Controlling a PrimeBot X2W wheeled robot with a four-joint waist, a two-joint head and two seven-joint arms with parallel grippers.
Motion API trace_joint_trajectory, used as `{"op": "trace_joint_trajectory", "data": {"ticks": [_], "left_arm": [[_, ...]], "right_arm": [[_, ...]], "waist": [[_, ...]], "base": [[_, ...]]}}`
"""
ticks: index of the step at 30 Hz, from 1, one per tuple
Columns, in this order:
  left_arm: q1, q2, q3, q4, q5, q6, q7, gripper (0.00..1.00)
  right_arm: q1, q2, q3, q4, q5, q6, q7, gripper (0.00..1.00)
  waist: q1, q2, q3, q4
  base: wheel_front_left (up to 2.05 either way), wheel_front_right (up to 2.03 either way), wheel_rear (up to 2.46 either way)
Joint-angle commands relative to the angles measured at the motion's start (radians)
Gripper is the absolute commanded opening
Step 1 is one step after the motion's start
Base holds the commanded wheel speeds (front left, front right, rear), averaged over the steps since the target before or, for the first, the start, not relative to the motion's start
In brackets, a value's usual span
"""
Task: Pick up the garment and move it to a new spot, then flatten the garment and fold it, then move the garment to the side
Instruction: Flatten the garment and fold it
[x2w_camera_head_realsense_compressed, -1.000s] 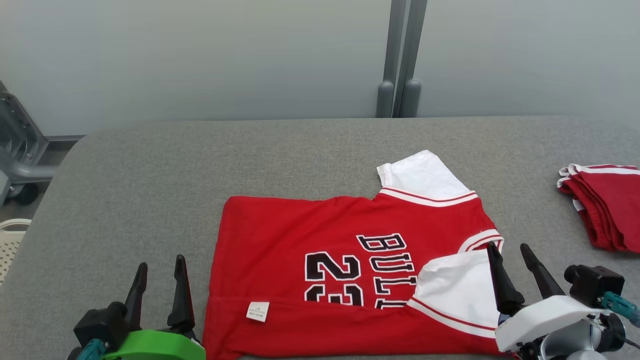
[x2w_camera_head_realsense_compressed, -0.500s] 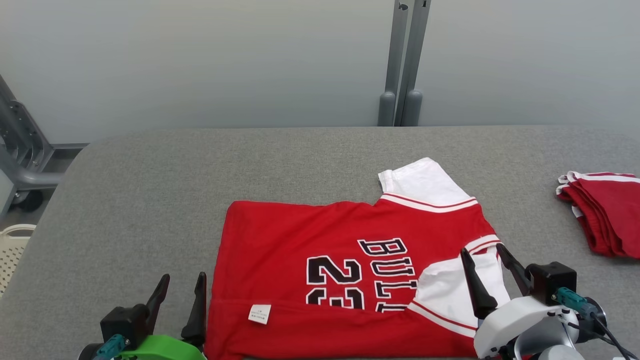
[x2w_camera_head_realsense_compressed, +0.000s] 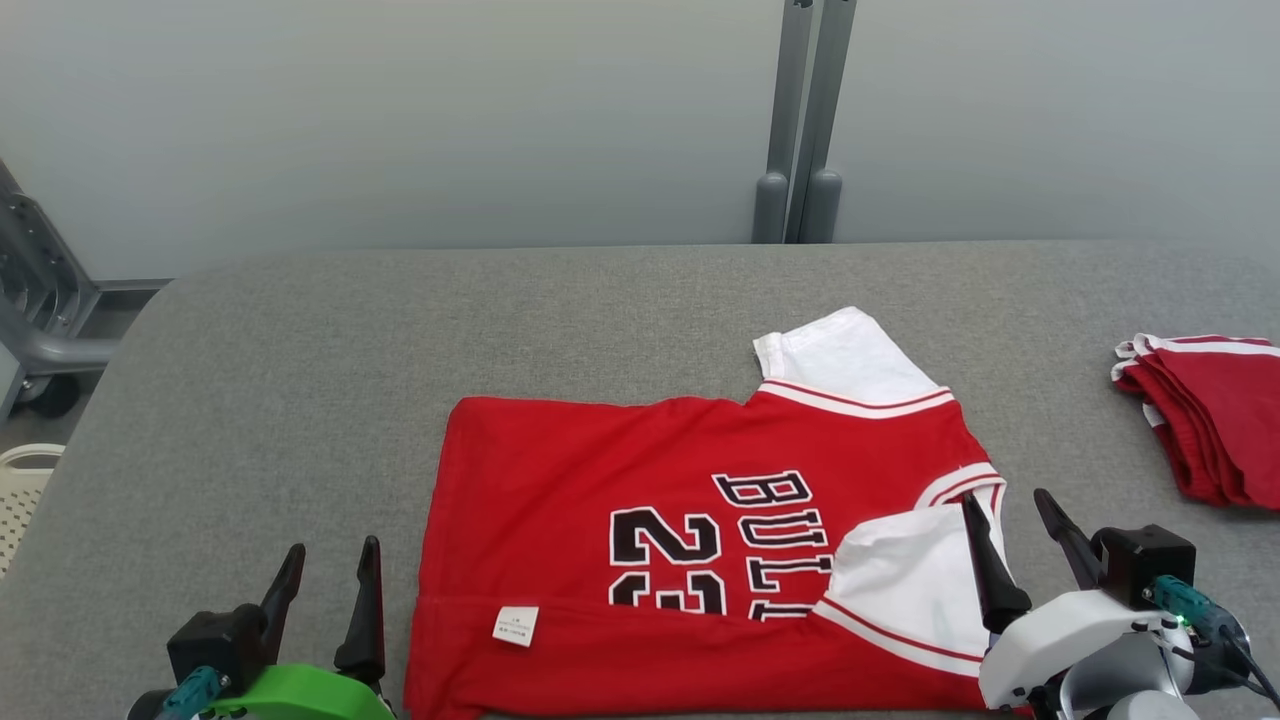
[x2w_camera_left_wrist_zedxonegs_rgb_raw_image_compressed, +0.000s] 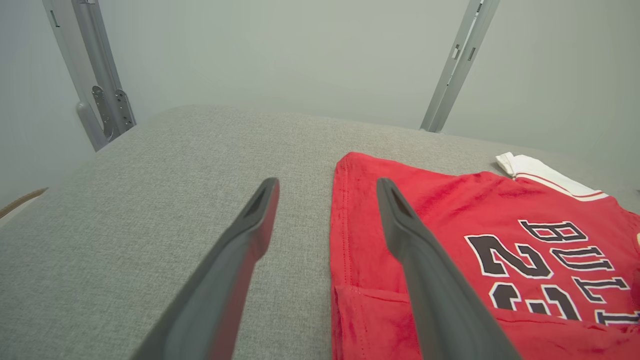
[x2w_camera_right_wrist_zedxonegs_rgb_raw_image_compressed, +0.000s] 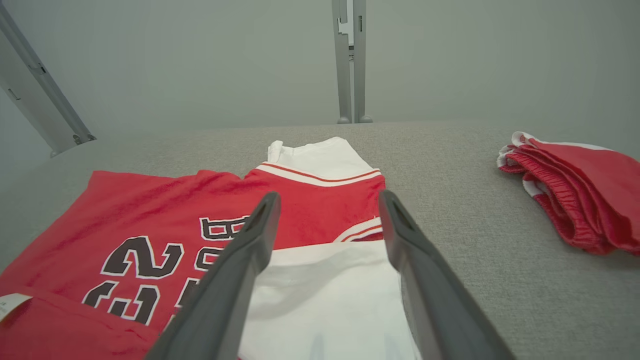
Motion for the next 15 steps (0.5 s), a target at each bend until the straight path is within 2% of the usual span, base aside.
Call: {"op": "trace_joint_trajectory", "data": {"ticks": [1, 15], "left_arm": [[0.008, 0.009, 0.004, -0.004, 0.001, 0.006, 0.000, 1.00], [0.002, 0.012, -0.019, -0.025, 0.008, 0.026, 0.022, 1.00]], "right_arm": [[0.001, -0.003, -0.006, 0.001, 0.001, 0.000, 0.003, 1.00], [-0.014, -0.002, 0.006, 0.013, -0.022, 0.000, 0.021, 1.00]], "waist": [[0.0000, 0.0000, 0.002, -0.002], [0.0000, 0.0000, 0.026, -0.008]], "base": [[0.00, 0.00, 0.00], [0.00, 0.00, 0.00]]}}
